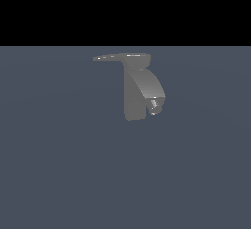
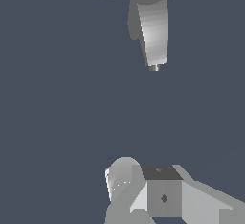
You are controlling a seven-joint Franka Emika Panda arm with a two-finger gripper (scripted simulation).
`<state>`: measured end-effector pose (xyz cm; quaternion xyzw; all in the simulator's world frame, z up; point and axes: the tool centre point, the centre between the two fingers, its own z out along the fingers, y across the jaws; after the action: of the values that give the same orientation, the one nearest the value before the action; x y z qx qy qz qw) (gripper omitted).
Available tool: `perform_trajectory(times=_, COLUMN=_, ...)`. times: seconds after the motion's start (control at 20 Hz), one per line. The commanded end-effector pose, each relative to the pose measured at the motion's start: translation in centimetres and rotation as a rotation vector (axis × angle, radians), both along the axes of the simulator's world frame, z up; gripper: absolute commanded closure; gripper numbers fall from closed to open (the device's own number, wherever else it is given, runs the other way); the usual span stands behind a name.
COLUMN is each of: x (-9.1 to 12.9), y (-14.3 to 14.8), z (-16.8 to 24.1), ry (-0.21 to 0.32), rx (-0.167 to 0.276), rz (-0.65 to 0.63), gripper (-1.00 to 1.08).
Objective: Turn on the faucet by rotating a designated handle.
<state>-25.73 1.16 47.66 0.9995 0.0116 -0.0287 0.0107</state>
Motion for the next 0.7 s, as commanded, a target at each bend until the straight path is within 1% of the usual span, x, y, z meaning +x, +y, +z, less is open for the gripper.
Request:
perform_trajectory(times=0.0, x=0.0, y=0.0, z=0.0, ry=0.000, rx=0.000, rz=0.000, gripper=1.08)
perform_trajectory(times=0.35, x=0.4, y=0.6, z=-0.4, ry=-0.001, rx=0.000, rz=-0.025, gripper=1.08)
perform_trajectory(times=0.65, x=1.3, y=2.0, z=-1.4, ry=-0.003, rx=-0.001, rz=-0.086, gripper=1.08)
